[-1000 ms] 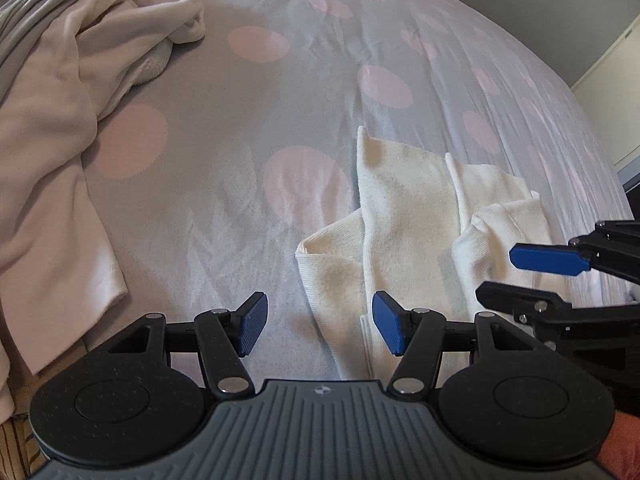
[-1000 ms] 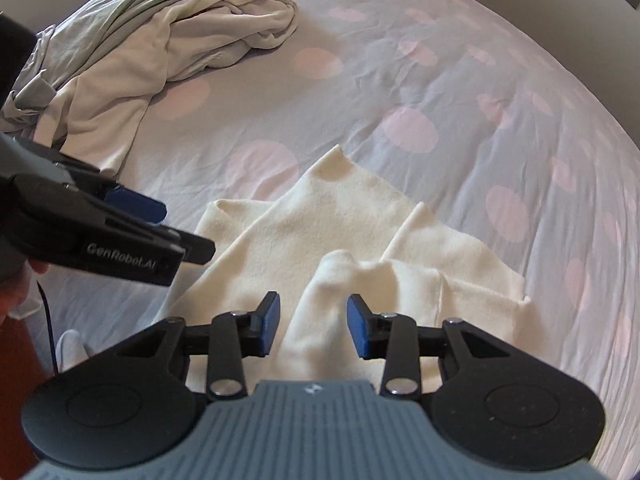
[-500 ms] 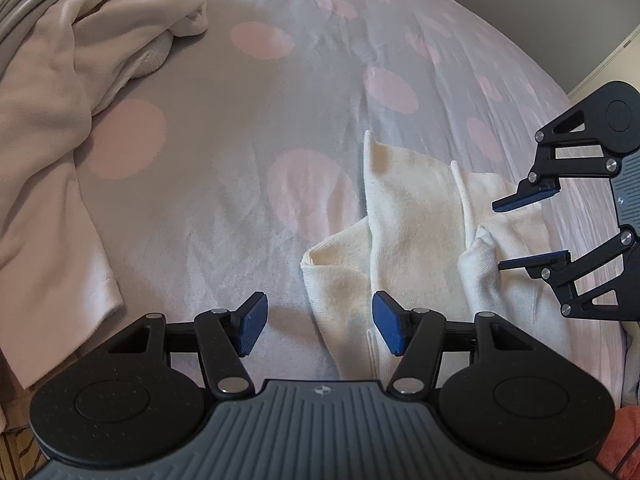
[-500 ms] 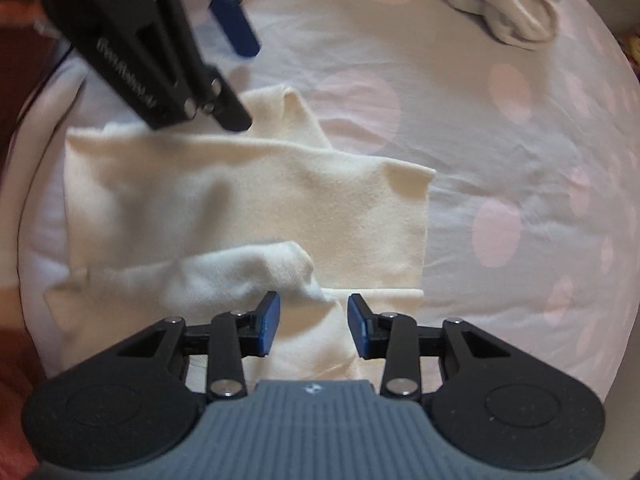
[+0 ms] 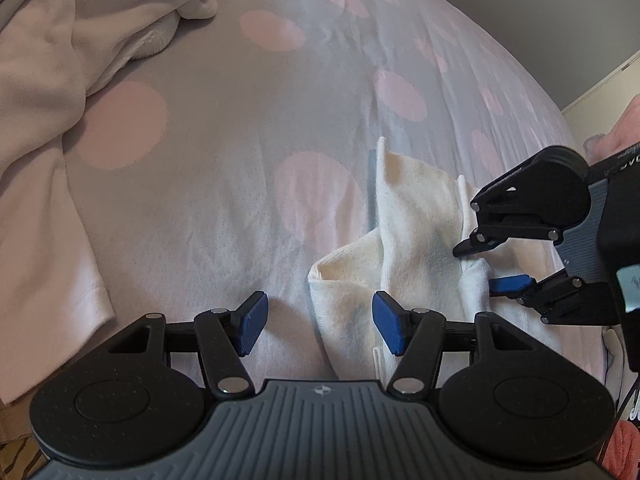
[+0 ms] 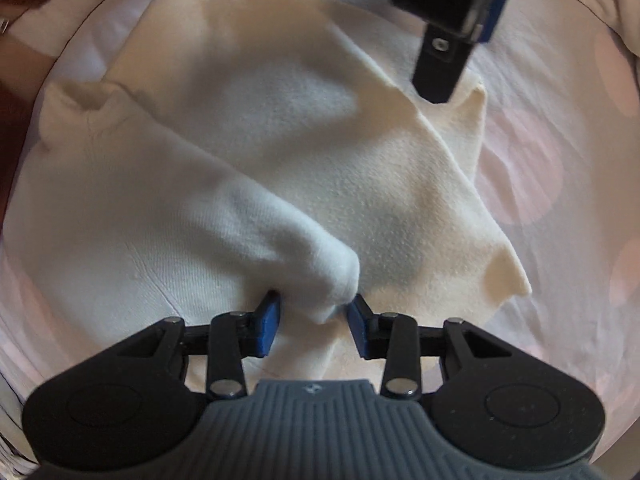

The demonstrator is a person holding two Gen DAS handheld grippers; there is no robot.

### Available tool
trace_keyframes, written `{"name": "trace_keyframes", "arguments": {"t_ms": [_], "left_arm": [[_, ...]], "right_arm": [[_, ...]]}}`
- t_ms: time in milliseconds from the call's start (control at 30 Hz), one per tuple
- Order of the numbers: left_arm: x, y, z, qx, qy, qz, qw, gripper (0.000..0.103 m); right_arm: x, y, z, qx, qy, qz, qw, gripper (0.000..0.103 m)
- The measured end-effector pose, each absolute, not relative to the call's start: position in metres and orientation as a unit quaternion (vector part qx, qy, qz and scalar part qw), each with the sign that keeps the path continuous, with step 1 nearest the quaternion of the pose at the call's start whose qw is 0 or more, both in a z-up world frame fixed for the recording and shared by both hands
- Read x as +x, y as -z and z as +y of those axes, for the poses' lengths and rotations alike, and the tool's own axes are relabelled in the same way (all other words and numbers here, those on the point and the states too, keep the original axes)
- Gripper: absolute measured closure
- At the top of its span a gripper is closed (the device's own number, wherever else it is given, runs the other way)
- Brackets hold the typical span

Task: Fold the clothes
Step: 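Grasp the sweater edge with the right tool and fold it over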

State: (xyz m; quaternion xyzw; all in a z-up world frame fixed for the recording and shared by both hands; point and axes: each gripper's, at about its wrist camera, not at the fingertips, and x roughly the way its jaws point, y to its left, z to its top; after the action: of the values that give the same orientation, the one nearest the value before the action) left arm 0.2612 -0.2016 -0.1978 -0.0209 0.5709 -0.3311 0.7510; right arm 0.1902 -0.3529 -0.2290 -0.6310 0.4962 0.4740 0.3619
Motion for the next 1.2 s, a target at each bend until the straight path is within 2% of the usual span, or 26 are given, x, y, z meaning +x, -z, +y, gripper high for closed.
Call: {"name": "trace_keyframes", "arguments": {"t_ms": [100, 167, 300, 633, 867, 1067, 1200], "left_arm": [[0.263, 0.199, -0.200, -0.027, 0.333, 0.571, 0.750, 0.047], [0.264, 0.199, -0.199, -0.030, 0.333, 0.571, 0.750, 0.047], [0.262, 0.198, -0.197, -0.030, 0.333, 0.570, 0.751, 0.047], [0.268, 0.191, -0.176, -0.074, 0.298, 0.567, 0.764, 0.047], [0.275, 0.188, -0.157, -0.108, 0.259, 0.562, 0.778, 0.047], [0.279, 0.192, -0.162, -0.111, 0.265, 0.567, 0.772, 0.047], [0.282, 0.197, -0.163, -0.111, 0.267, 0.572, 0.768, 0.047]], "right_arm": [[0.190, 0.231, -0.356, -0.627, -0.466, 0.505, 0.368, 0.067], [0.188, 0.227, -0.360, -0.628, -0.457, 0.506, 0.375, 0.083], [0.175, 0.213, -0.366, -0.646, -0.436, 0.482, 0.400, 0.093], [0.144, 0.152, -0.347, -0.697, -0.407, 0.399, 0.436, 0.096], [0.145, 0.131, -0.317, -0.711, -0.405, 0.354, 0.452, 0.099], [0.176, 0.135, -0.303, -0.705, -0.394, 0.346, 0.477, 0.099], [0.190, 0.151, -0.297, -0.662, -0.415, 0.384, 0.493, 0.098]]}}
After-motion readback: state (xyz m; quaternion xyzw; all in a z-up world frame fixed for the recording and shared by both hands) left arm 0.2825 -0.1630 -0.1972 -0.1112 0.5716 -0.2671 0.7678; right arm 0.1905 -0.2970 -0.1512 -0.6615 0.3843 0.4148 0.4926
